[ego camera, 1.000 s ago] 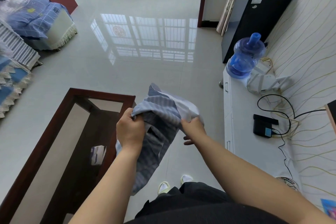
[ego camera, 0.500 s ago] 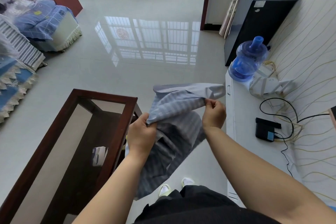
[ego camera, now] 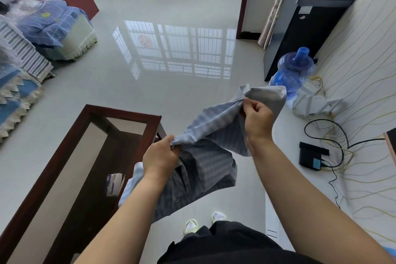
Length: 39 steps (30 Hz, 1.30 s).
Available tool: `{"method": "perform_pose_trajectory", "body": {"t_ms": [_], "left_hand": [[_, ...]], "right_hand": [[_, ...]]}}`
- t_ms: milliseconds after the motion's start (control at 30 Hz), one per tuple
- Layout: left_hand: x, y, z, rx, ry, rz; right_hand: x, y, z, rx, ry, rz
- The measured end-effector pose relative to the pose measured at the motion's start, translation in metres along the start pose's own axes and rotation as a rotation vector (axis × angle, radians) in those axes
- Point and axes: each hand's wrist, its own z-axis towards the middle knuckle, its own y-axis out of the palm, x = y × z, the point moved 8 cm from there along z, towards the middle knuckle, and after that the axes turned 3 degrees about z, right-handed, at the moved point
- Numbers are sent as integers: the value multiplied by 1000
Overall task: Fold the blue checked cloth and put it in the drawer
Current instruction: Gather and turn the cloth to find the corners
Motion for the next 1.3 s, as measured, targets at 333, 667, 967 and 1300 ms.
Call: {"method": "perform_pose_trajectory", "body": {"t_ms": [333, 667, 967, 1300], "left_hand": [[-35, -45, 33, 104, 5, -44], [-43, -57, 25, 225, 63, -93], [-42, -55, 21, 193, 174, 51], [-39, -44, 16, 139, -12, -332]], "right_hand": [[11, -33, 46, -271, 331, 242], [40, -22, 42, -265, 154, -526], [78, -42, 57, -118, 570, 259], [139, -15, 1, 30, 583, 148]]}}
